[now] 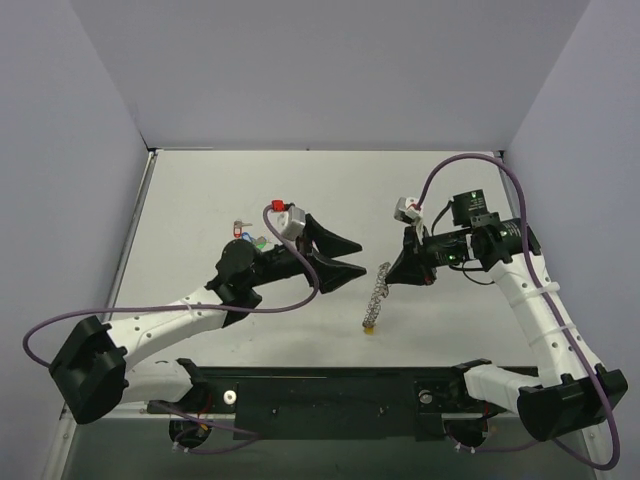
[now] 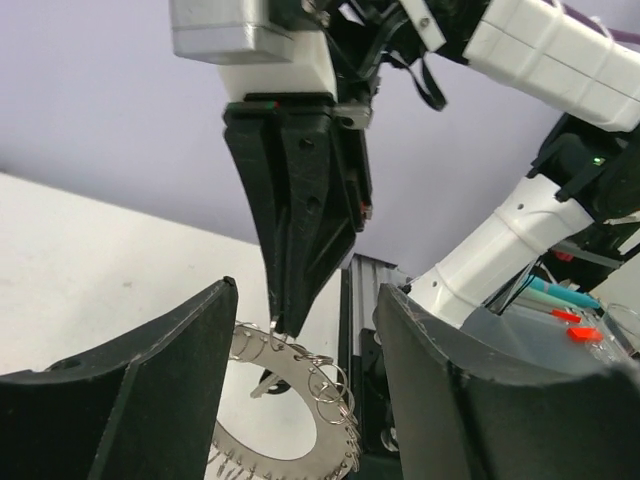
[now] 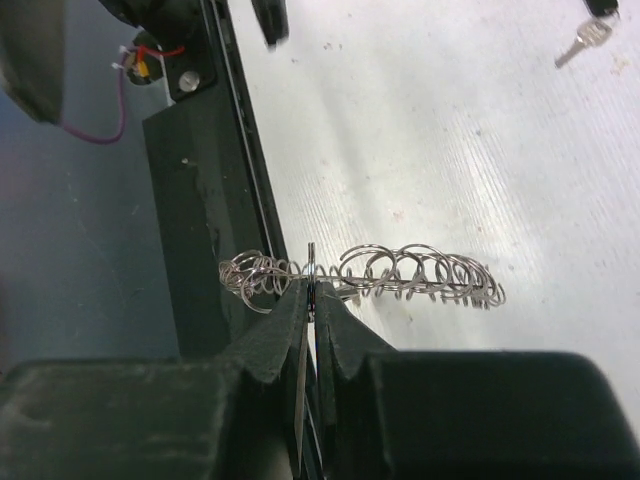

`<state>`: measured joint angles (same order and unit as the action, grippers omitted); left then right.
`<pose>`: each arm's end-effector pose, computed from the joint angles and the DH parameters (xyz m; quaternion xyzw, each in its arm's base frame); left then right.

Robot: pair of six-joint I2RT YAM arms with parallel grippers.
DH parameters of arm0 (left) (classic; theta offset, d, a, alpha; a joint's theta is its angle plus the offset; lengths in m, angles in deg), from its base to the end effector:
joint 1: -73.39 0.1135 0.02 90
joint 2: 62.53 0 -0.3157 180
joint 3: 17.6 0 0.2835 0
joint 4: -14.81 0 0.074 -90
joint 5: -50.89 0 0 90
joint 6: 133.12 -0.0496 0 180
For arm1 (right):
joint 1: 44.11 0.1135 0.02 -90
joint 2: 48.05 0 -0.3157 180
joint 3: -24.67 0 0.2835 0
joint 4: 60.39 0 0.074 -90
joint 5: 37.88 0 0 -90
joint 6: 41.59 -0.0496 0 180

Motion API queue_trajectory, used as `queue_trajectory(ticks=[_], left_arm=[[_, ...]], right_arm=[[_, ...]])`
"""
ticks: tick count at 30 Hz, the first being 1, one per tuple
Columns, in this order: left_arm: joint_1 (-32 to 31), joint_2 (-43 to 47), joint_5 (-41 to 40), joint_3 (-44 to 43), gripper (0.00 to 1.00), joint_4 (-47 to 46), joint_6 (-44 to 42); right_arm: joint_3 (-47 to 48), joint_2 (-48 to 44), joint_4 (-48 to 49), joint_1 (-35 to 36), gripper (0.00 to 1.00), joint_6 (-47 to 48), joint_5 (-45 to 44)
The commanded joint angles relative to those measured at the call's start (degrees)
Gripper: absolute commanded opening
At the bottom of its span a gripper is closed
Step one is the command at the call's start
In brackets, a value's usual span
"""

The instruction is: Put the keys on the keyring

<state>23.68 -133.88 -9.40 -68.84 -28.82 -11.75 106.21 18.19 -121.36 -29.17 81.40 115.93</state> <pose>0.1705 -0.2391 0.3619 0.2961 0.4889 -0.6323 0.5230 0.2139 0.1031 0.4087 -0.5015 0.6374 0.4332 0.3931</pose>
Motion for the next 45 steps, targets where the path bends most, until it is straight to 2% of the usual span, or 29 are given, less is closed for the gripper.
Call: queue_trajectory(ticks=[1, 6, 9, 13, 20, 23, 25, 30, 45], left_arm=[[1.37, 2.89, 2.36, -9.39, 0.69, 27.44, -7.72], [1.37, -0.53, 6.84, -16.07, 0.66, 37.47, -17.04], [0.94, -3.26, 11.49, -17.66, 0.57, 36.17, -20.47], [-0.20, -6.95, 12.56, -19.86, 0.54, 34.06, -23.37], [-3.28, -11.70, 15.55, -20.48, 0.51, 25.19, -24.78], [-4.25, -13.28, 16.69, -20.39, 0.46, 21.33, -23.73], [-4.86, -14.08, 16.60, -20.74, 0.41, 20.61, -23.47], [-5.39, -15.39, 14.67, -21.27, 0.36, 20.96, -23.64], [-7.15, -17.33, 14.67, -22.50, 0.33, 20.61, -23.55]], right_arm=[[3.44, -1.73, -8.70, -0.61, 0.00, 5.84, -5.52], [7.58, 0.12, -18.30, -0.70, 0.00, 15.50, -8.88], [8.81, 0.73, -21.37, -1.14, 0.00, 18.15, -9.32], [8.91, 0.47, -23.40, -1.75, 0.00, 20.27, -9.23], [8.03, 0.30, -23.67, -2.37, 0.00, 20.97, -8.00], [8.02, 0.21, -23.85, -2.55, 0.00, 21.15, -7.56], [8.02, 0.21, -23.84, -2.55, 0.00, 21.15, -7.30], [7.94, 0.03, -23.85, -2.63, 0.00, 21.24, -6.60], [8.02, 0.47, -23.85, -2.90, 0.00, 21.32, -5.72]])
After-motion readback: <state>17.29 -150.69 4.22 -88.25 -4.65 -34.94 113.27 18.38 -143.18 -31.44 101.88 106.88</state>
